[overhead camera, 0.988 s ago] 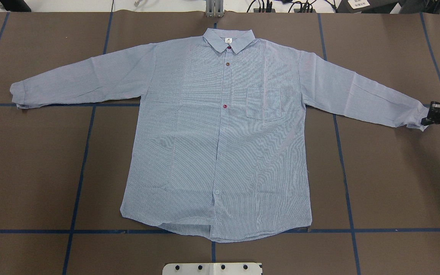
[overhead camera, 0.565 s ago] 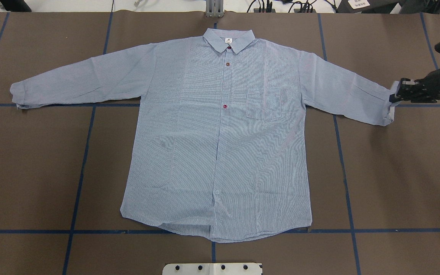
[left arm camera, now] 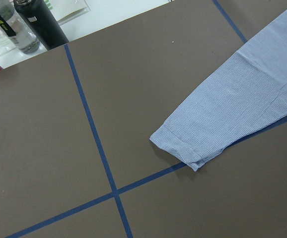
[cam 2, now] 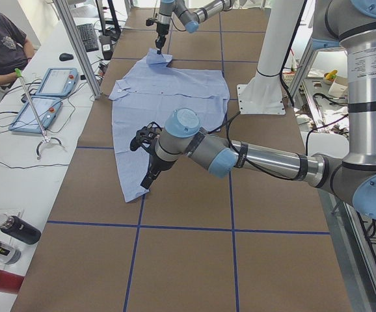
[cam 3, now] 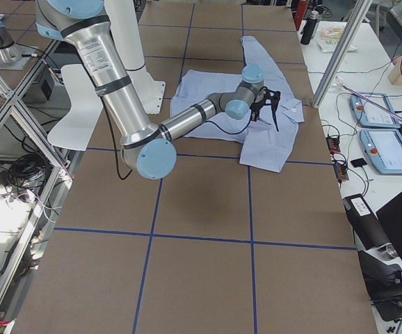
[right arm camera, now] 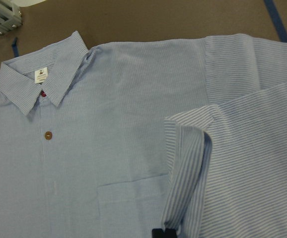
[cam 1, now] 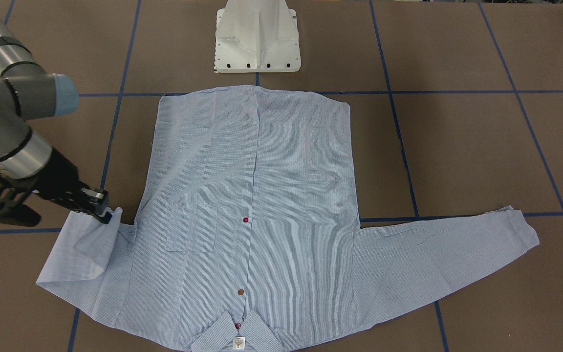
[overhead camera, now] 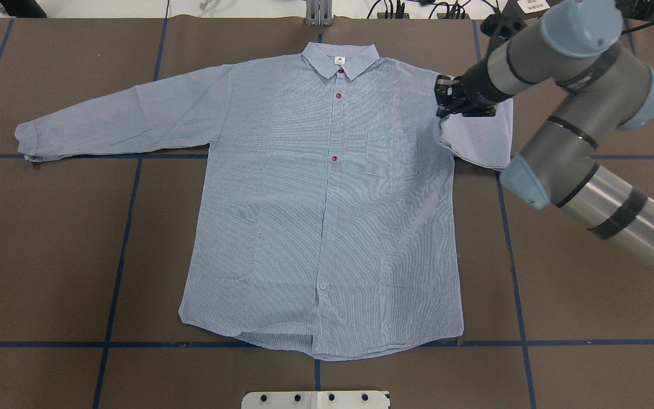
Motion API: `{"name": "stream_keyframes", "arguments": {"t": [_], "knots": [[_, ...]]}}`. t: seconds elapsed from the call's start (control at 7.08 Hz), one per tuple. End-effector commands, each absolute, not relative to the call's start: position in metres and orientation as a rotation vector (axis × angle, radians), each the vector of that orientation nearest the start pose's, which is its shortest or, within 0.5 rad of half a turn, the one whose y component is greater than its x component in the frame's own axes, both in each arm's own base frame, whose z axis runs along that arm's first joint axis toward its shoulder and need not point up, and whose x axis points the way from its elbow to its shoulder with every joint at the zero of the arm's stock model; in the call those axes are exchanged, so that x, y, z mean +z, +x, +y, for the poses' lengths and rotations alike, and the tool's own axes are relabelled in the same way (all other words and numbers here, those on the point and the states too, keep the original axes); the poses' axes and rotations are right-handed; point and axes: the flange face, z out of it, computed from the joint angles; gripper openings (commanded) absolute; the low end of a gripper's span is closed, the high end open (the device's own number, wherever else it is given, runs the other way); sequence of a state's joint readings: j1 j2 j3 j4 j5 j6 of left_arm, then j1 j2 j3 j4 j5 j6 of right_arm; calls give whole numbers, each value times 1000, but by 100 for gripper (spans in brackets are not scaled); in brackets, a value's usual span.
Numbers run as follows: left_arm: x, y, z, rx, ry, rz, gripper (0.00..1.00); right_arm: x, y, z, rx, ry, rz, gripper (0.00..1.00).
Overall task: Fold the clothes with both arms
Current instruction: 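Carry the sleeve with the right gripper across onto the shirt front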
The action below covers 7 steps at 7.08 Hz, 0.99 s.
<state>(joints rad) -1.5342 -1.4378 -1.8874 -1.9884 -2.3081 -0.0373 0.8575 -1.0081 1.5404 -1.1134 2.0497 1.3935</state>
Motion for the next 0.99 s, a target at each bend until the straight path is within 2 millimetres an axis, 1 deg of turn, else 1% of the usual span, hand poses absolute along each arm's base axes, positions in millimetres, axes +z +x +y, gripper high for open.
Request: {"name": "stream_keyframes", "arguments": {"t": [0.0, 0.14, 0.42, 0.56, 0.85], "knots": [[517, -50, -456, 221, 546, 734, 100, 189, -498, -573, 491, 117, -1092, 0], [518, -50, -456, 220, 544, 734, 100, 161, -528, -575, 478, 107, -1097, 0], [518, -50, -456, 220, 543, 734, 100, 120, -570, -580, 495, 128, -1091, 0], [518, -50, -456, 220, 543, 734, 100, 108, -581, -588, 499, 127, -1080, 0], [518, -50, -456, 219, 543, 735, 100, 105, -583, -593, 510, 141, -1077, 0]]}}
